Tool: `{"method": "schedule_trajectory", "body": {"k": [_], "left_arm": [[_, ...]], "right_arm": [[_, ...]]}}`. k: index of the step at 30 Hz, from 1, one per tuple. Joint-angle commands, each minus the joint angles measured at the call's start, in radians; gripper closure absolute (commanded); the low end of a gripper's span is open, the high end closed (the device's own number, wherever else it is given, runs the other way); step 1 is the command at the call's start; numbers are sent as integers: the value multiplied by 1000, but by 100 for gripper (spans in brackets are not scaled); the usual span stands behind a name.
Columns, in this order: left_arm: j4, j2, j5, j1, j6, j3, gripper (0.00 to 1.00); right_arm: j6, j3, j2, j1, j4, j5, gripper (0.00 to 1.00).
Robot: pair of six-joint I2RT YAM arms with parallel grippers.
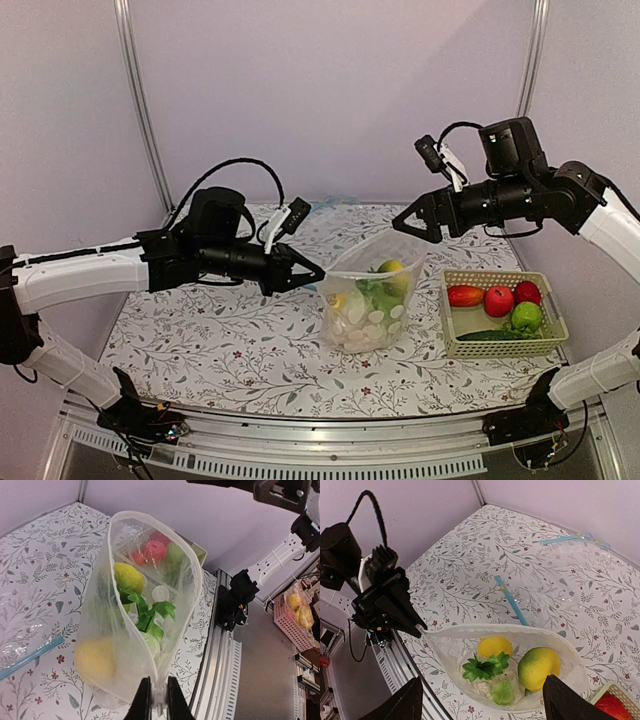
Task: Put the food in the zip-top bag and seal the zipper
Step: Pass from the left arm to the right
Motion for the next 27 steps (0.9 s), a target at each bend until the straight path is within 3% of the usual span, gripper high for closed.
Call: {"method": "schedule_trajectory", "body": {"k": [1, 13, 27], "left_arm": [[19, -20, 28, 10, -10, -12, 100], [2, -17, 50, 9, -12, -5, 100], [-40, -9, 64, 9, 12, 18, 100]], "right_arm": [[-154, -43, 18, 58, 142, -198, 18], [-461, -48, 167, 89, 258, -505, 20], [-559, 4, 349, 134, 268, -506, 26]]}}
